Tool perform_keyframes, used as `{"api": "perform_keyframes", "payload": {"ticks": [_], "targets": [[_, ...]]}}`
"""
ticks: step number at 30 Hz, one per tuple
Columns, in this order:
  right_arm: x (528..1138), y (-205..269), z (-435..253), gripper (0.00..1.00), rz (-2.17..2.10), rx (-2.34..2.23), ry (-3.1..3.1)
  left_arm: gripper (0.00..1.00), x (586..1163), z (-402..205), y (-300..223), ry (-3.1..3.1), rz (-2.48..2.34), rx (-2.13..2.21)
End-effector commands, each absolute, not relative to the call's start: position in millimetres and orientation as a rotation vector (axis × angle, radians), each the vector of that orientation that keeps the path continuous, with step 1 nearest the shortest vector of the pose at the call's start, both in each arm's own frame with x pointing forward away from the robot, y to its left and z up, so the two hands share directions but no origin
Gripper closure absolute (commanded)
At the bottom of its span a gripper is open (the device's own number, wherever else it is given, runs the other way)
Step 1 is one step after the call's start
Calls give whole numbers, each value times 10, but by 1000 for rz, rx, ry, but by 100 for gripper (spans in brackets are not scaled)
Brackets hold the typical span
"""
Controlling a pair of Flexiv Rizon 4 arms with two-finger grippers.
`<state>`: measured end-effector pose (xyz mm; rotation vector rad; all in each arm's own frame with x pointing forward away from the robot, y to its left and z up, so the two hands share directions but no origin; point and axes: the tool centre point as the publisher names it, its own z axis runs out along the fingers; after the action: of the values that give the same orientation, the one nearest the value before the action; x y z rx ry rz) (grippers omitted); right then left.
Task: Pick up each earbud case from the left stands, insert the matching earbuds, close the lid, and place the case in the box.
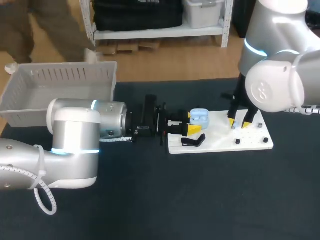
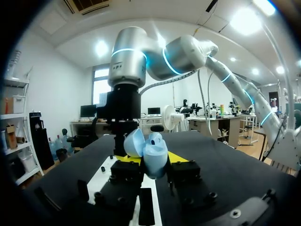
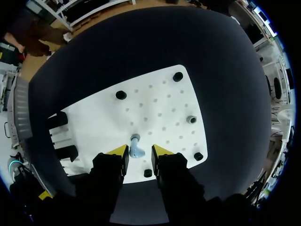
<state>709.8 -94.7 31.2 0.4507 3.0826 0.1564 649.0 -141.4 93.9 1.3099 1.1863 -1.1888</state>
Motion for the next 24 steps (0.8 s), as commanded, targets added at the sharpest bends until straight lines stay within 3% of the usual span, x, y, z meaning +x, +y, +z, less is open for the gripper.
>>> {"api": "perform_keyframes", "payload": {"ticks": [1,6,13,24], "targets": [[7130,-936,302,71,156,451,3091,100,6469,938,-1415,1187,-1181,1304],[7137,-926,295,77,155,450,3096,100,6469,938,-1415,1187,-1181,1304],[7140,-912,297,100,157,450,3101,100,6469,938,-1415,1187,-1181,1304],[7050,-924,534,100,148,449,3073,100,6469,938,-1415,1187,-1181,1304]]}}
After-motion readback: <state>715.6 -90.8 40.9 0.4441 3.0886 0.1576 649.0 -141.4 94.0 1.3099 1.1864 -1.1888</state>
